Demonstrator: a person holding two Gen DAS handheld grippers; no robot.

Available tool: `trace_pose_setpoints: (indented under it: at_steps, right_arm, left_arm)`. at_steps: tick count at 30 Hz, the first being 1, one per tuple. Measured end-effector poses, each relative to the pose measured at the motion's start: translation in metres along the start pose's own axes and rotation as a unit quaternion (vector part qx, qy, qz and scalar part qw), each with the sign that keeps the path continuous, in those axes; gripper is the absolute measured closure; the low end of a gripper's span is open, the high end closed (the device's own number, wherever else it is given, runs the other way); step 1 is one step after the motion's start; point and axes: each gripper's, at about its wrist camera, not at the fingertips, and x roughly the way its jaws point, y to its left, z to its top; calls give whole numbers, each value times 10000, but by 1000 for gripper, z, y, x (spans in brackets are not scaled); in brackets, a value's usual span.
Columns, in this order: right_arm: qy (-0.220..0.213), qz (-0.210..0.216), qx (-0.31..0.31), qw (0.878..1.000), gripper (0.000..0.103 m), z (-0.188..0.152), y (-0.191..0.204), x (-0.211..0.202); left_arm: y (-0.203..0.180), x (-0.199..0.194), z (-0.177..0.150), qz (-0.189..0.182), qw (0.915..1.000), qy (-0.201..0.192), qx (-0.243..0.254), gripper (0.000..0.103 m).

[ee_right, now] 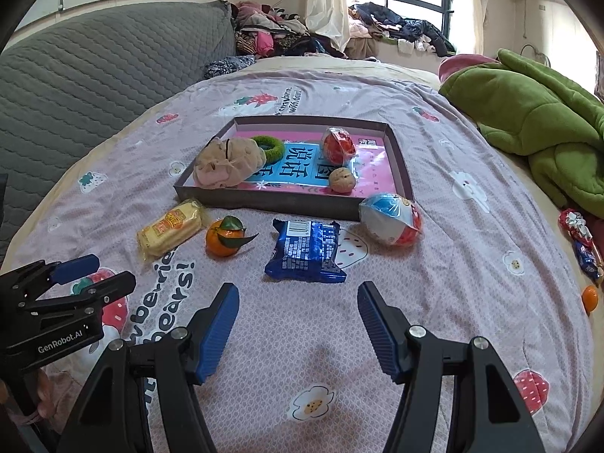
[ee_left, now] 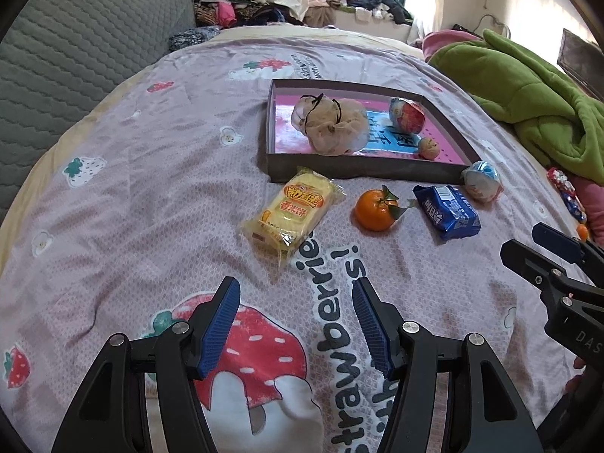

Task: Organize objects
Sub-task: 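Move the left gripper to the yellow bread package while the right gripper approaches the blue biscuit packet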

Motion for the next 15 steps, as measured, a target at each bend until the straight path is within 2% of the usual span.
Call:
trace_pose_setpoints:
  at_steps: [15]
  right_arm:
    - [64,-68,91,9999,38,12,-5,13]
  left_arm:
    - [5,21,19,-234,9995,157,138,39]
